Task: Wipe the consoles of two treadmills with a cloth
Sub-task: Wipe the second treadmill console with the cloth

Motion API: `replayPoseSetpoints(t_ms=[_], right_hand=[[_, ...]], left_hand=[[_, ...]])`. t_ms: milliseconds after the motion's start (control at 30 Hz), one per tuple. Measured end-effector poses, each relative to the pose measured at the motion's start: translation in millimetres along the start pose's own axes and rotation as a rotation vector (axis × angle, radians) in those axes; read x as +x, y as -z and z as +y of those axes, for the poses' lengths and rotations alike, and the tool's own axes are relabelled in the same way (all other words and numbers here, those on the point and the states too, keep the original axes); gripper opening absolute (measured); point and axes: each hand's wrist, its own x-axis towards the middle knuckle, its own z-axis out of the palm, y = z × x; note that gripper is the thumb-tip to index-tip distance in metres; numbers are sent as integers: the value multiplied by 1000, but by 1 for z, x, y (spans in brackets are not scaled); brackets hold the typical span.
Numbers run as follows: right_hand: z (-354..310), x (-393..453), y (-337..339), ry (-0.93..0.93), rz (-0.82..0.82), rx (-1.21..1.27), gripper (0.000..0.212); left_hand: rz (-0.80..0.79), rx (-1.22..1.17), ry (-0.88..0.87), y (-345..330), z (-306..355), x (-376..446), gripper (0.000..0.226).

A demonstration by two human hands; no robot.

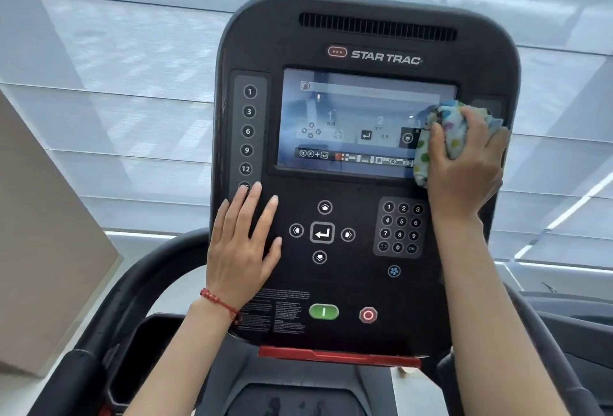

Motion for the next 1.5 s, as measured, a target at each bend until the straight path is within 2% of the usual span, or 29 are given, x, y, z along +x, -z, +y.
replayPoseSetpoints(t_ms=[100,167,267,633,767,967,1200,1333,1500], right_hand=[[-12,-2,1,-162,-29,107,38],[-17,-3,1,-197,-36,180,37],[-35,-10,-6,-103,-50,272,34],[-137,-41,-48,153,-189,302,33],[-156,-63,-47,110,-191,468,35],[-177,-61,-69,327,-168,260,29],[-203,5,-87,272,-127,259,38],[-196,-22,-85,317,-70,236,36],[-170,-93,-69,442,-104,239,33]], left_hand=[[-22,6,6,1,1,0,50],[-38,14,14,2,2,-1,50],[-56,17,23,5,3,-3,50],[-79,-25,-31,13,-14,-10,50],[-75,-56,-56,13,-23,-13,49],[-43,-104,-84,10,-35,-22,47],[-30,-123,-90,10,-41,-29,47],[-17,-115,-84,8,-41,-38,46],[-9,-113,-70,8,-42,-50,47]])
